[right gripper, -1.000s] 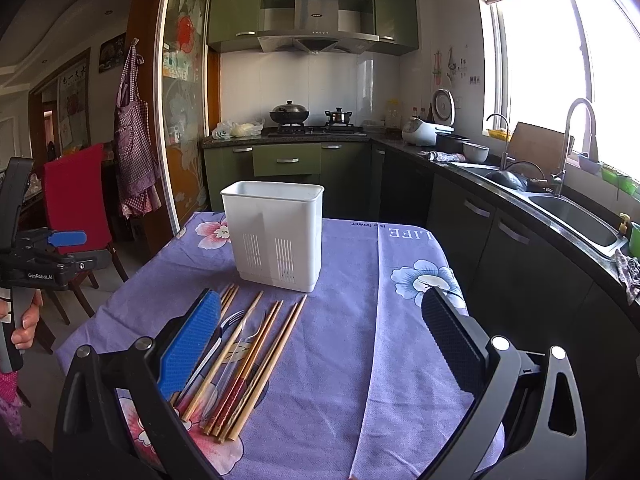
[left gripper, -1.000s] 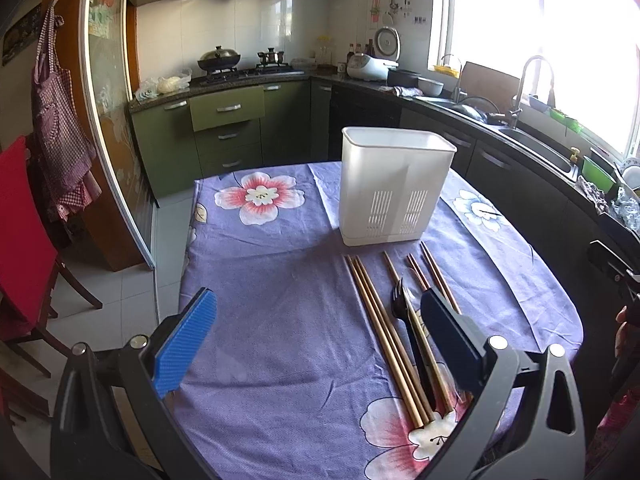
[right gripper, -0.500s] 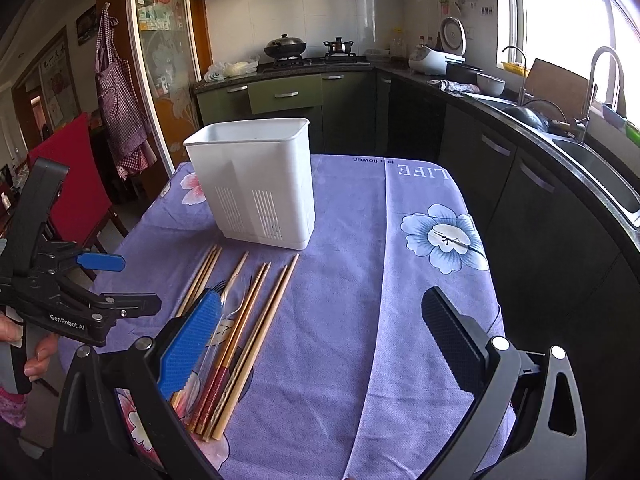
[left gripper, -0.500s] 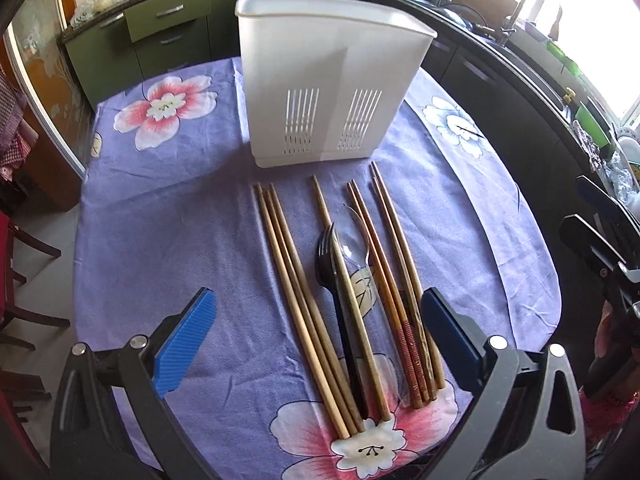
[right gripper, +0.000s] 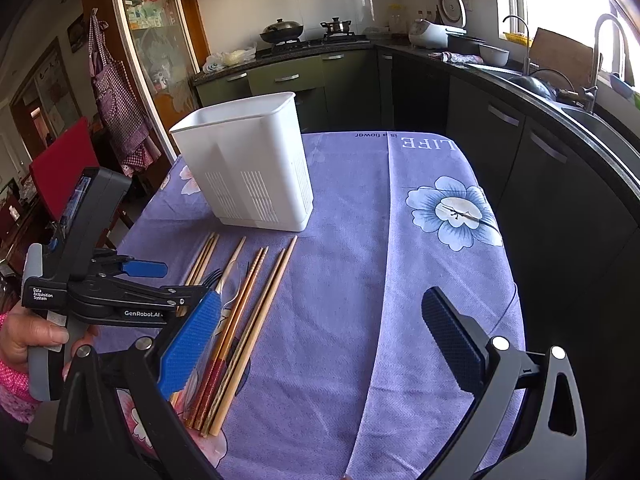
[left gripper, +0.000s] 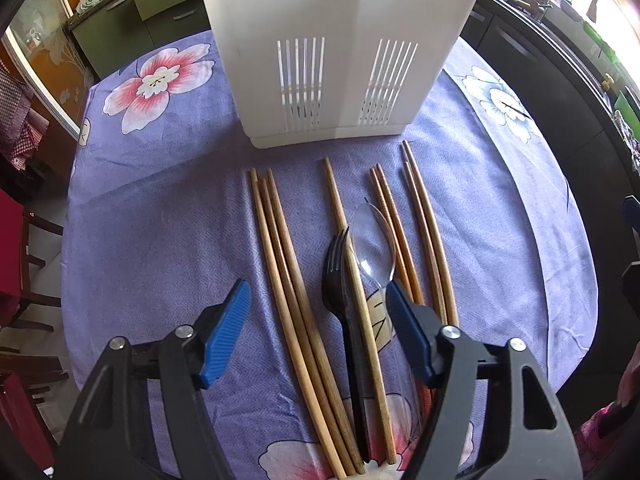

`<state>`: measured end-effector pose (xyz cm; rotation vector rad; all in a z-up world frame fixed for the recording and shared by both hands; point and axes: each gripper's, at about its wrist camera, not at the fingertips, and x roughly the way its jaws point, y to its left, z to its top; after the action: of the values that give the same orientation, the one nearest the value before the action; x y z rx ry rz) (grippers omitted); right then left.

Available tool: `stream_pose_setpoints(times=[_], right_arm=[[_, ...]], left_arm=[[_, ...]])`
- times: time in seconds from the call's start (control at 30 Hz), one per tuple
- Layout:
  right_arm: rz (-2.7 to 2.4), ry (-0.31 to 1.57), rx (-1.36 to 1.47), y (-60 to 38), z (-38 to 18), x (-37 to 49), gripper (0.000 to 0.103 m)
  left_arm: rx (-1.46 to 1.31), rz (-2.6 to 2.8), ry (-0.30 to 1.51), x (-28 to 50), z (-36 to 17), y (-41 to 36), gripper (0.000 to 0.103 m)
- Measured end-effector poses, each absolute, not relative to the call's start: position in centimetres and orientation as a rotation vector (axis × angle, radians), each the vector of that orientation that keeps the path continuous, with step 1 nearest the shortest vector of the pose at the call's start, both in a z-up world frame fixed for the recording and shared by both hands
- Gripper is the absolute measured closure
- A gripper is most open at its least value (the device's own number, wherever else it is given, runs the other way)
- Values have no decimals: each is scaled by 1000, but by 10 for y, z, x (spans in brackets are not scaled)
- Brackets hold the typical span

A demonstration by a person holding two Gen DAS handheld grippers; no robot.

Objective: Organize utensils
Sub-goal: 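Lower the left gripper onto the black fork and close it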

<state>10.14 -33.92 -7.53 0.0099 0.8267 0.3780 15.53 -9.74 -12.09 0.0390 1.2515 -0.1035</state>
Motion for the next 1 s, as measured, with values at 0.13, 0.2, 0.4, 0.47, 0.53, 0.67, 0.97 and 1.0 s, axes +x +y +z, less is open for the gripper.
stream_pose_setpoints(times=[0.13,0.2,0.4,0.47,0.53,0.67,0.97,1.0], right_arm=[[386,824,17,-341,-76,99,4],[387,823,21,-342,-77,99,4],[383,829,29,-345,-78,99,4],[382,830,24,-345,-78,98,4],[384,829,18,-343,-78,98,4],[393,831,-2,-338,-77,97,4],[430,919,0,-322,-85,108,4],[436,941,-3,-318,-87,110,4]], left_arm=[[24,-107,1272,161,-127,-98,58],[23,-116,1275,162,-128,-100,62],[52,-127,1277,163,-127,-112,82],[60,-128,1287,164,-130,-115,88],[70,-128,1292,164,-132,-119,91],[70,-126,1291,167,-135,-121,94],[36,-154,1259,164,-128,-107,98],[32,-161,1252,163,-125,-106,98]])
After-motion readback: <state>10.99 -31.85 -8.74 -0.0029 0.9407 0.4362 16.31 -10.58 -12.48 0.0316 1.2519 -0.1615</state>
